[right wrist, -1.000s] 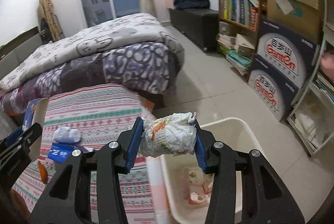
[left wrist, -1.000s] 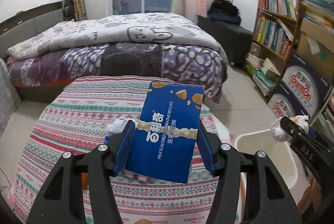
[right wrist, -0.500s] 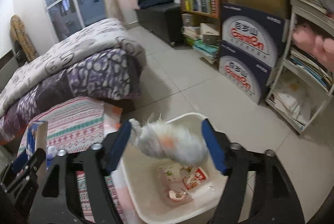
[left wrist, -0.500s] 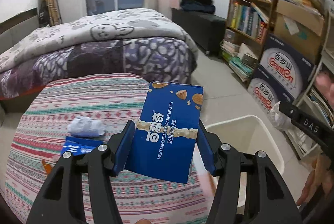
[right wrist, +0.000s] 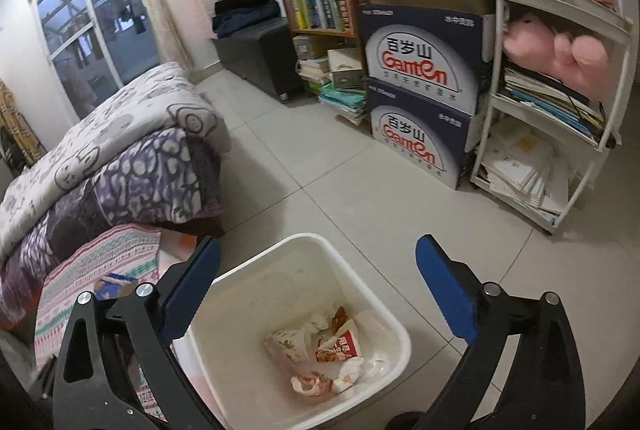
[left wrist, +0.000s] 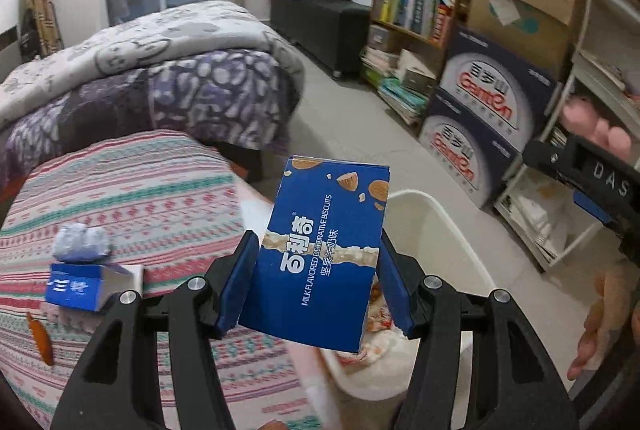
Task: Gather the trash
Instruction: 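Move the blue biscuit box over the white bin and open the left gripper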
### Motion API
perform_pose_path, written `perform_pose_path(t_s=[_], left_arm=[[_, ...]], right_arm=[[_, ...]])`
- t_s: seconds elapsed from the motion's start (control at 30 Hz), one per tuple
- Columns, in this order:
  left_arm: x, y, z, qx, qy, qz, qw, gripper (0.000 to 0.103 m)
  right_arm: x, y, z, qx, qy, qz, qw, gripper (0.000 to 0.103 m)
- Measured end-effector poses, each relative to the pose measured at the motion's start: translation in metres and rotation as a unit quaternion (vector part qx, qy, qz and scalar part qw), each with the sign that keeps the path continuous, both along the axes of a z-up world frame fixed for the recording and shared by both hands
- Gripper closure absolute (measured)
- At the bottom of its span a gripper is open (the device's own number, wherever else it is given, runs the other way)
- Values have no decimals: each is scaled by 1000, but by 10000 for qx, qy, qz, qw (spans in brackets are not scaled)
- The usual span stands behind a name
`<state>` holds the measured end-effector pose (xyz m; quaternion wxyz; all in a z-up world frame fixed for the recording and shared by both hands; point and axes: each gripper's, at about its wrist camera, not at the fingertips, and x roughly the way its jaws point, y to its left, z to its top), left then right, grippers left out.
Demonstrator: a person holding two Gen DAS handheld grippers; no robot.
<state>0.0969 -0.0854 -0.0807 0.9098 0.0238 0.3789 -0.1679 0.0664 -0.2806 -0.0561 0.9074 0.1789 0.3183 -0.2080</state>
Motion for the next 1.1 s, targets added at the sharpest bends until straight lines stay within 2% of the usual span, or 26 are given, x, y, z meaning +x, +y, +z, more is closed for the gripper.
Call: perform_pose_path(t_s=[0.27,0.3,0.37,0.47,0.87,1.1], left_arm=[[2,-17,-5,-262,232,-298,9989,44],[3,-17,-5,-295,274,-315,9987,38],[6,-13,-7,-452,373,-302,9978,32],[9,-6,-7,-532,423,-234,9974,32],[7,28,2,-100,123,202,9997,31],[11,62,-7,352,30,631,9974,23]], right_arm=[[-6,-12,0,58,-33,-128,9999,9],[-6,-12,0,63,-28,-124,9999,9],[-6,-12,0,59,-21,-109,9999,9],[-6,-9,-1,35,-2,-72,10000,9],[9,37,-2,-210,123,350,9991,7],[20,68,-7,-280,277,640,9972,7]])
